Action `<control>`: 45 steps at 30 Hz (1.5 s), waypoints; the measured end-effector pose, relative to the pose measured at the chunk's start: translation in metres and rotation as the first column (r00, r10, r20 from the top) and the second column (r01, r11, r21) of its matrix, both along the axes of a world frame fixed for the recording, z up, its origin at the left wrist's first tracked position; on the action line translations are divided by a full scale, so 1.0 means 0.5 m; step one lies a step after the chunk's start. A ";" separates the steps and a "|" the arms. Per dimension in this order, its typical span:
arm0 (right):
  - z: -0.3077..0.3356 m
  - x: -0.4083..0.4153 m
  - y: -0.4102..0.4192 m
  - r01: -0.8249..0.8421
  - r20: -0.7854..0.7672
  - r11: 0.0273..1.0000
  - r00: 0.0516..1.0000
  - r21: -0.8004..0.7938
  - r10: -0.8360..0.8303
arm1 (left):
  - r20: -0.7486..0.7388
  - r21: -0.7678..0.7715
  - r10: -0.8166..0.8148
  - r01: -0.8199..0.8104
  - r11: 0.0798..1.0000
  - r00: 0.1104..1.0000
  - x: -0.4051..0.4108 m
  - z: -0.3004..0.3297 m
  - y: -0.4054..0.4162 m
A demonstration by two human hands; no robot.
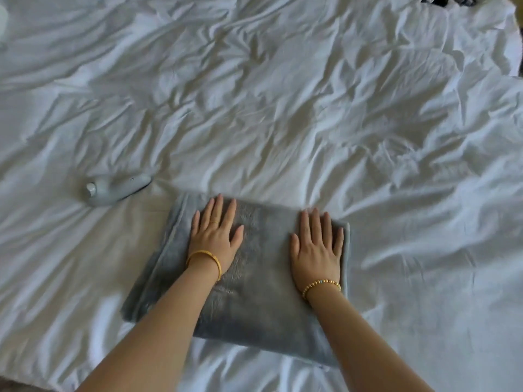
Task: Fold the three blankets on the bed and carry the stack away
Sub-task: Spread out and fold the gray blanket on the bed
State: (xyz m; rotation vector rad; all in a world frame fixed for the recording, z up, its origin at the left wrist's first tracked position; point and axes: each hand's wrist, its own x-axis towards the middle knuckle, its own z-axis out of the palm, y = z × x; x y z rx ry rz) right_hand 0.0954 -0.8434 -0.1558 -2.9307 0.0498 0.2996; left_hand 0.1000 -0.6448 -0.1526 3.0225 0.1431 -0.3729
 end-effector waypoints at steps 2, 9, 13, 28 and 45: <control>-0.001 -0.002 -0.023 0.078 -0.012 0.996 0.997 -0.029 -0.079 | -0.014 0.038 0.105 -0.104 0.994 0.994 -0.005 0.005 0.021; 0.066 -0.106 -0.078 0.283 -0.185 0.949 0.949 0.140 -0.255 | -0.225 -0.184 0.679 -0.715 0.674 0.698 -0.064 0.075 0.075; 0.113 -0.149 -0.082 0.660 -0.548 0.652 0.724 0.373 -0.419 | -0.582 -0.340 0.642 -0.866 0.366 0.499 -0.086 0.128 0.102; 0.486 -0.013 0.174 0.592 -0.587 0.449 0.792 0.670 -0.169 | -0.247 -0.754 0.674 -0.575 0.317 0.696 -0.142 0.576 0.345; 0.753 -0.119 1.000 0.164 -0.161 0.554 0.985 0.816 -0.054 | -0.118 -0.751 0.715 -0.533 0.390 0.689 -0.422 0.788 1.038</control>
